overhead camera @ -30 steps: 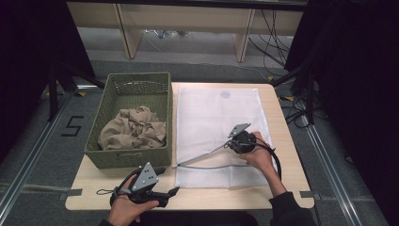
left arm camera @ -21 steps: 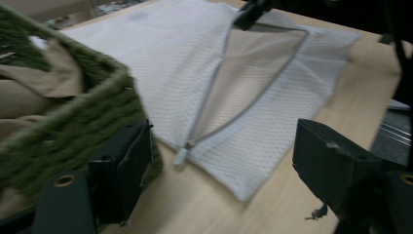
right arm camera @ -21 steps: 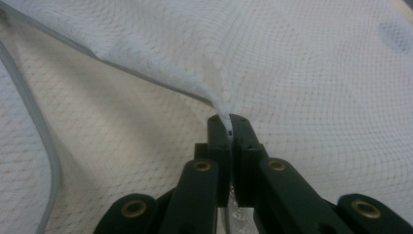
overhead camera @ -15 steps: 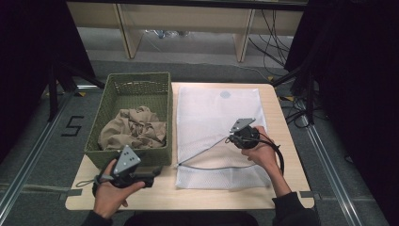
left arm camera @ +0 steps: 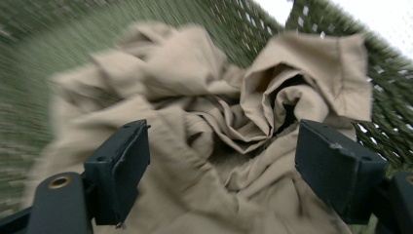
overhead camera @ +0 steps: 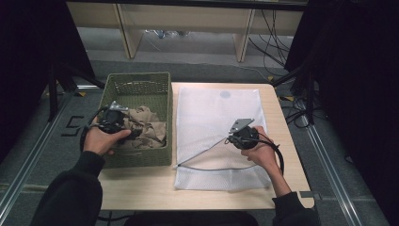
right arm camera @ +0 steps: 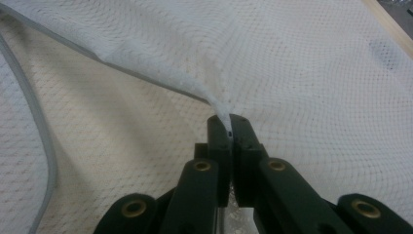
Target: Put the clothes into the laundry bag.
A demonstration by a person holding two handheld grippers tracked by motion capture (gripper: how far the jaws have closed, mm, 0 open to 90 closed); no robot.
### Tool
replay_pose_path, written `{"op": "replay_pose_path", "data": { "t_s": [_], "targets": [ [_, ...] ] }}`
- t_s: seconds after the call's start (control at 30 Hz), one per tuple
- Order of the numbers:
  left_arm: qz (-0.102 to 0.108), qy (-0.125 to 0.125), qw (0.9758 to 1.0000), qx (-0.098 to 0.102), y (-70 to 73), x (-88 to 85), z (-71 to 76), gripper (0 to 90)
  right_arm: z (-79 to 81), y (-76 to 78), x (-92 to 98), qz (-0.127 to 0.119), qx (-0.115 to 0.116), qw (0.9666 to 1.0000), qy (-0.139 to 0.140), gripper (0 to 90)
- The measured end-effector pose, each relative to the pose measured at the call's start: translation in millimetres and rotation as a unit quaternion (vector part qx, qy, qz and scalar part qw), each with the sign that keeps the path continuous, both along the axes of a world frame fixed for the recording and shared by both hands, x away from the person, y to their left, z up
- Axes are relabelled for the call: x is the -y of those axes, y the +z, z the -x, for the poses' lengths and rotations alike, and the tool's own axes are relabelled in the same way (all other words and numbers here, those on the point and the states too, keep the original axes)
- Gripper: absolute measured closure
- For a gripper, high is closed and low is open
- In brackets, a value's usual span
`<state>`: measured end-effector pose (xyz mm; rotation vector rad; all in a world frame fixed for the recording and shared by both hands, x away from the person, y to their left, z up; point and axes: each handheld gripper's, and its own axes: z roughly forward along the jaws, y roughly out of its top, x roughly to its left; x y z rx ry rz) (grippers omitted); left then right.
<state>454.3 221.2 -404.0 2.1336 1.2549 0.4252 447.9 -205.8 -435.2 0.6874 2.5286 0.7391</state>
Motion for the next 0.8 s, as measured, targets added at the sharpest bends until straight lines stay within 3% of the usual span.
{"op": "replay_pose_path", "data": {
  "t_s": [0.03,0.07,0.2,0.23,0.3,0.37,0.4,0.43,0.5,0.53,0.63,0.8],
  "targets": [
    [0.003,-0.004,0.9999,-0.012,-4.3,2.4,-5.1,19.6,-0.3,-0.5,0.0,-0.001,0.0,1.0,-0.002,89.4],
    [-0.007,-0.017,0.9991,-0.038,-5.4,4.4,-9.1,18.9,-0.4,-0.6,0.3,0.001,-0.006,1.0,0.0,89.4],
    [-0.026,-0.034,0.9983,-0.041,-10.1,15.2,-18.0,15.6,-1.2,-1.5,0.7,0.004,-0.004,0.9999,0.009,89.4],
    [-0.026,-0.034,0.9983,-0.041,-10.1,15.2,-18.0,15.5,0.2,-1.6,0.1,0.001,-0.009,1.0,-0.001,89.4],
    [-0.034,-0.048,0.9965,-0.06,-15.9,17.3,-25.4,14.5,-1.4,-2.2,-0.3,0.008,0.0,0.9999,0.012,89.5],
    [-0.029,-0.042,0.9964,-0.068,-18.4,17.6,-28.2,14.1,0.8,-2.7,-1.6,0.005,-0.004,1.0,0.001,89.4],
    [-0.031,-0.039,0.9948,-0.088,-17.9,17.7,-30.6,13.3,0.9,-2.4,-1.9,0.006,-0.007,1.0,0.003,89.5],
    [-0.032,-0.039,0.994,-0.097,-18.4,17.7,-33.0,12.0,0.2,-2.5,-2.1,0.006,-0.007,0.9999,0.008,89.5],
    [-0.034,-0.045,0.9934,-0.099,-17.7,18.8,-34.8,11.4,-0.2,-3.7,-2.6,0.01,-0.007,0.9999,0.009,89.4],
    [-0.049,-0.061,0.9925,-0.094,-15.7,19.8,-37.4,11.6,-0.3,-3.9,-2.8,0.01,-0.007,0.9999,0.009,89.5],
    [-0.053,-0.071,0.9919,-0.091,-16.3,22.2,-39.2,11.4,-0.5,-4.4,-2.9,0.01,-0.007,0.9999,0.008,89.4],
    [-0.087,-0.107,0.9863,-0.09,-23.1,26.9,-44.2,1.5,-1.1,-5.1,-2.7,0.009,-0.009,0.9999,0.01,89.4]
  ]
}}
